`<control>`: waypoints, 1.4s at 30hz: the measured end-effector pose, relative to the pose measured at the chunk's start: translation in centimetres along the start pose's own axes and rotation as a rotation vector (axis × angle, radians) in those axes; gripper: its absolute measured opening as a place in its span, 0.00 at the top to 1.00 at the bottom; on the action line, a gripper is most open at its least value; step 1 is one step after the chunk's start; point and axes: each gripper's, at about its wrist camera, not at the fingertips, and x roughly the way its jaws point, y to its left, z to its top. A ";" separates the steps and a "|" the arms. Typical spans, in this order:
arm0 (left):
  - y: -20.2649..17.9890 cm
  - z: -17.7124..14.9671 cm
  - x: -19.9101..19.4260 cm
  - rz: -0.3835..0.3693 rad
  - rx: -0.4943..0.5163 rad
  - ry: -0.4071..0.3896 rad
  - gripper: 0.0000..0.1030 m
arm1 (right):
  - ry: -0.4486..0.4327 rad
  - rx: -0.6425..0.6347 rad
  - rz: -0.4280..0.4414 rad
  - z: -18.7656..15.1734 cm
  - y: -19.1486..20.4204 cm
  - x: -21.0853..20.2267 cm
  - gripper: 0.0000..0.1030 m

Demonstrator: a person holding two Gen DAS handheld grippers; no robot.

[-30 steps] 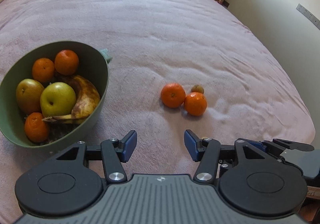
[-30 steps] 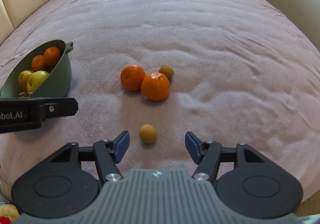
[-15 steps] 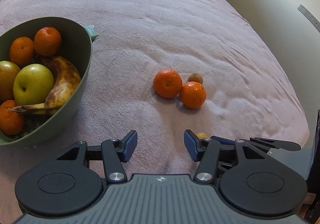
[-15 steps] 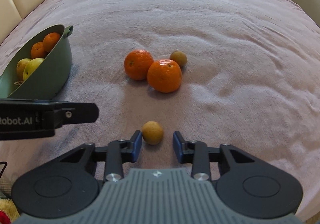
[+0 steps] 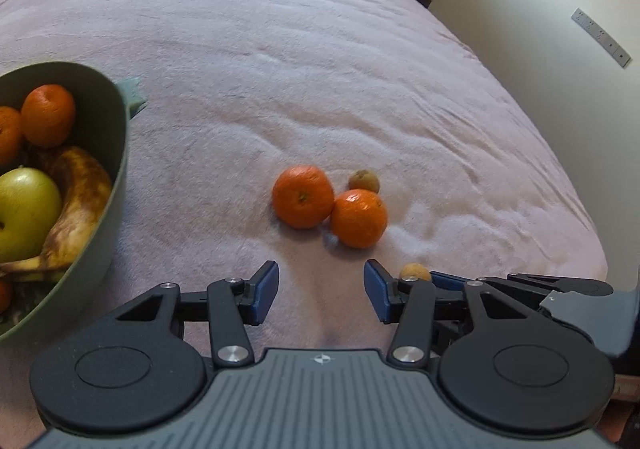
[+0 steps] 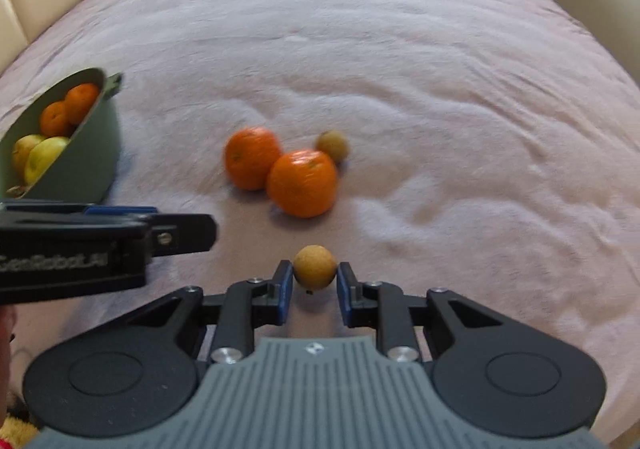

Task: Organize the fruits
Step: 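Grasp a small yellow-brown fruit with the right gripper while the left gripper grasps a mandarin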

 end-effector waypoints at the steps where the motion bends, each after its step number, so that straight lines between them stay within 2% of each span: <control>1: -0.1 0.1 0.1 -0.005 -0.001 -0.010 0.46 | -0.001 0.027 -0.015 0.1 -0.6 0.0 0.81; 6: -0.2 0.4 0.6 0.045 0.005 -0.087 0.46 | -0.020 0.150 -0.021 0.6 -2.9 -0.1 0.80; 10: -0.4 0.6 1.8 0.155 0.087 -0.091 0.46 | -0.042 0.186 -0.016 1.1 -3.2 0.1 0.80; 11: -0.4 0.7 2.1 0.162 0.098 -0.080 0.46 | -0.042 0.196 -0.010 1.2 -3.3 0.1 0.80; 16: -1.3 0.4 3.0 0.067 0.123 -0.044 0.46 | -0.035 0.240 -0.005 1.3 -3.9 0.5 0.80; 21: -2.5 0.1 3.8 0.030 0.116 -0.046 0.46 | -0.055 0.284 -0.028 1.6 -4.9 0.1 0.80; 32: -4.9 -0.1 5.8 0.104 0.168 -0.076 0.46 | -0.031 0.351 -0.036 1.3 -6.3 0.7 0.81; 36: -5.8 0.0 6.2 0.146 0.212 -0.092 0.42 | -0.023 0.369 -0.041 1.1 -6.8 0.9 0.81; 42: -5.8 0.3 6.7 0.152 0.198 -0.093 0.40 | -0.020 0.375 -0.048 1.0 -6.9 1.0 0.81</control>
